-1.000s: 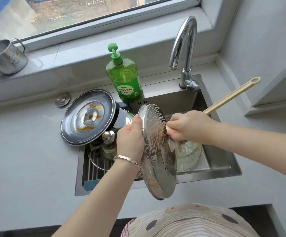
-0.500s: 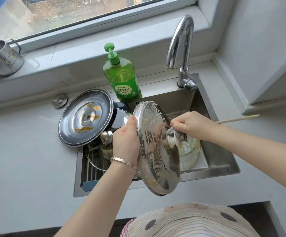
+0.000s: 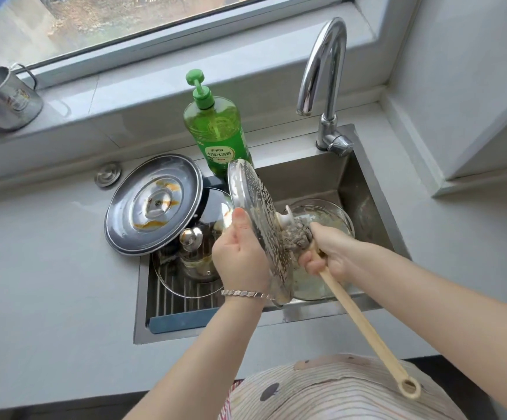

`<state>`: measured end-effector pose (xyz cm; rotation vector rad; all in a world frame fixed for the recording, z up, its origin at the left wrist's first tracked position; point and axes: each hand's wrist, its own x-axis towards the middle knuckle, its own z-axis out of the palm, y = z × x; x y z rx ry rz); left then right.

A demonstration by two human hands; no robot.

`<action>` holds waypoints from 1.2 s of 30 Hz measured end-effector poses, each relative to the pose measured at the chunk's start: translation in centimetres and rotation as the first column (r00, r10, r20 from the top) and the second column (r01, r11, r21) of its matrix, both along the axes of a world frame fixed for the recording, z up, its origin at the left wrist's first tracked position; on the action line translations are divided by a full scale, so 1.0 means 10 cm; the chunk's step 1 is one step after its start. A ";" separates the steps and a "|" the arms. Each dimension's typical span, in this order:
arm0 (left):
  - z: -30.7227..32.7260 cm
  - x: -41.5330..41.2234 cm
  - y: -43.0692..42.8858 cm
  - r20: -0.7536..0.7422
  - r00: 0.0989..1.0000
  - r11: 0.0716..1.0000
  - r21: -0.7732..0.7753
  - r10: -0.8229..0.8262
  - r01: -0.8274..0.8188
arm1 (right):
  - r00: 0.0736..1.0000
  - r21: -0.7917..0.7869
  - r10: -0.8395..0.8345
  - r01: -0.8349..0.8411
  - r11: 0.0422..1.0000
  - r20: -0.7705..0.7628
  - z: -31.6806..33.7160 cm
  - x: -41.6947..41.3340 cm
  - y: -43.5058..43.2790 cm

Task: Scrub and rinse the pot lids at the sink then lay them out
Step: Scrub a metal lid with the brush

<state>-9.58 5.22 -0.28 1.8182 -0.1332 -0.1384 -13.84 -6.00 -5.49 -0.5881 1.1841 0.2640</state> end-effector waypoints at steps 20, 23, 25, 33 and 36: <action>-0.04 0.41 0.03 -0.508 0.771 0.918 0.128 0.385 -0.375 | 0.743 -0.982 0.669 -0.147 0.122 -0.028 0.30 -0.26 0.23; 0.00 0.45 0.07 -0.556 0.732 0.905 0.094 0.394 -0.416 | 0.839 -0.941 0.524 -0.281 0.187 -0.146 0.11 -0.23 -0.05; 0.06 0.46 0.06 -0.522 0.756 0.904 0.072 0.395 -0.422 | 0.857 -0.921 0.491 -0.306 0.242 -0.155 0.05 -0.25 -0.06; 0.23 0.56 0.00 -0.578 0.654 0.808 0.015 0.488 -0.589 | 0.876 -0.974 0.483 -0.126 0.190 -0.019 0.12 -0.24 0.09; 0.28 0.59 -0.04 -0.573 0.647 0.789 0.001 0.504 -0.614 | 0.872 -0.994 0.488 -0.009 0.108 0.046 0.24 -0.21 0.27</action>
